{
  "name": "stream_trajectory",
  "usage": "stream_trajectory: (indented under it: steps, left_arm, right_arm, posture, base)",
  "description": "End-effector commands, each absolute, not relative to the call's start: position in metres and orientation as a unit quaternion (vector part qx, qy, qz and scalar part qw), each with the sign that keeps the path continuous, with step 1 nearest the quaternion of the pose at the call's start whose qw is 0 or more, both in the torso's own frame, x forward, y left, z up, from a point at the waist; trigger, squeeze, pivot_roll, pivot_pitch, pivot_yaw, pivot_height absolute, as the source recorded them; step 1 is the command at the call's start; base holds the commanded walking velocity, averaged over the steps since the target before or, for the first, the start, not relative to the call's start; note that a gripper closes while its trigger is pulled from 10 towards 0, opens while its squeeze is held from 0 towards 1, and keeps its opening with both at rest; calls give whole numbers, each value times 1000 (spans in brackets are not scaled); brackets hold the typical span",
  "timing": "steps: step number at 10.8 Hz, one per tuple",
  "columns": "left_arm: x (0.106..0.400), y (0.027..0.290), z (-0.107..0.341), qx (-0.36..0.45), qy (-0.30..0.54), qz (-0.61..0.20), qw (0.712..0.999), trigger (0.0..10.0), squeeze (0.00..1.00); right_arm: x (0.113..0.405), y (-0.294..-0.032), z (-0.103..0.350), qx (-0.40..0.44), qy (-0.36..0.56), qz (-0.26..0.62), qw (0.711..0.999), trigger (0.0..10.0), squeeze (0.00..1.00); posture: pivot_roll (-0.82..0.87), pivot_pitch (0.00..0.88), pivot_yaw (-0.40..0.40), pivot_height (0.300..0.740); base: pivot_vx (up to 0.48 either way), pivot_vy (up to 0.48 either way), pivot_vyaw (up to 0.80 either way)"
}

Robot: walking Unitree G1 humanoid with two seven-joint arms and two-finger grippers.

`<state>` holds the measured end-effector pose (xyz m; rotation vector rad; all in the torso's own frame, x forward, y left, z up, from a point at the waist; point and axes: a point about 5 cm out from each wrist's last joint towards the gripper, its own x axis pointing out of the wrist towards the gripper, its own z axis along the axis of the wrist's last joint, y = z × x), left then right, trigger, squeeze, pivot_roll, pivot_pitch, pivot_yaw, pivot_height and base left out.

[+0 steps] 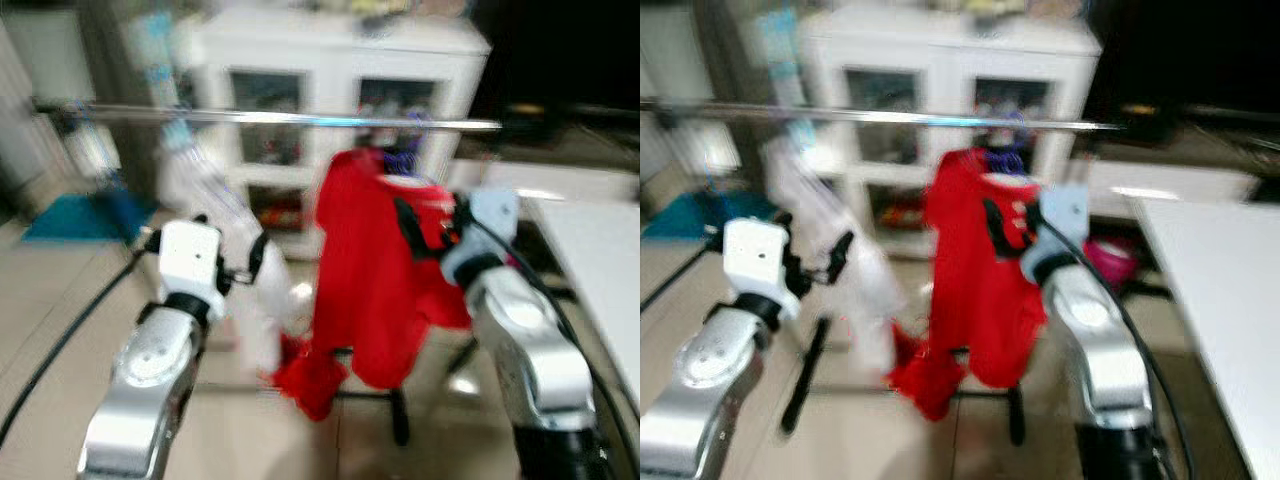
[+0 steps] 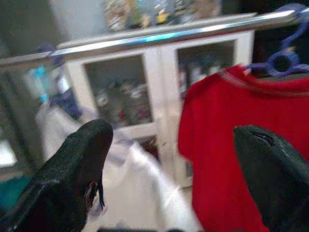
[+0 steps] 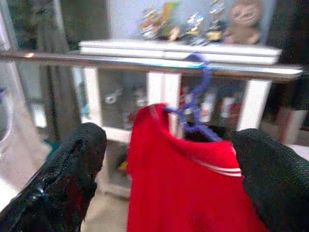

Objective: Hang hanger

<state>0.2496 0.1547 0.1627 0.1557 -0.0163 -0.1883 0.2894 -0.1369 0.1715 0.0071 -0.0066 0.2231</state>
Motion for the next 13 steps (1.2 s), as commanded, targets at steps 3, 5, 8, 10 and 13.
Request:
stream_trajectory:
  steps: [3,5,8,10,13]
  left_arm:
    - [249,150,160,72,-1,-107,992,10000,0]
    - [248,150,160,71,2,-108,992,10000,0]
    - [246,147,156,70,10,-125,990,10000,0]
    - [241,143,153,66,22,-155,985,10000,0]
    - [231,145,149,85,56,-281,954,10000,0]
  right_arm:
    - [293,-140,172,-1,-9,106,994,10000,0]
    - [295,-138,172,-7,-11,108,994,10000,0]
    - [298,-139,174,-6,-11,105,994,10000,0]
    - [300,-140,177,9,-3,134,991,10000,0]
    - [312,-141,181,24,6,214,976,10000,0]
  posture:
    - [-6,0,4,740]
    - [-1,0,-2,740]
    - [-1,0,-4,740]
    - [-2,0,-3,740]
    - [-1,0,-3,740]
  base:
    - [320,0,0]
    - [319,0,0]
    - [290,0,0]
    - [0,0,0]
    - [0,0,0]
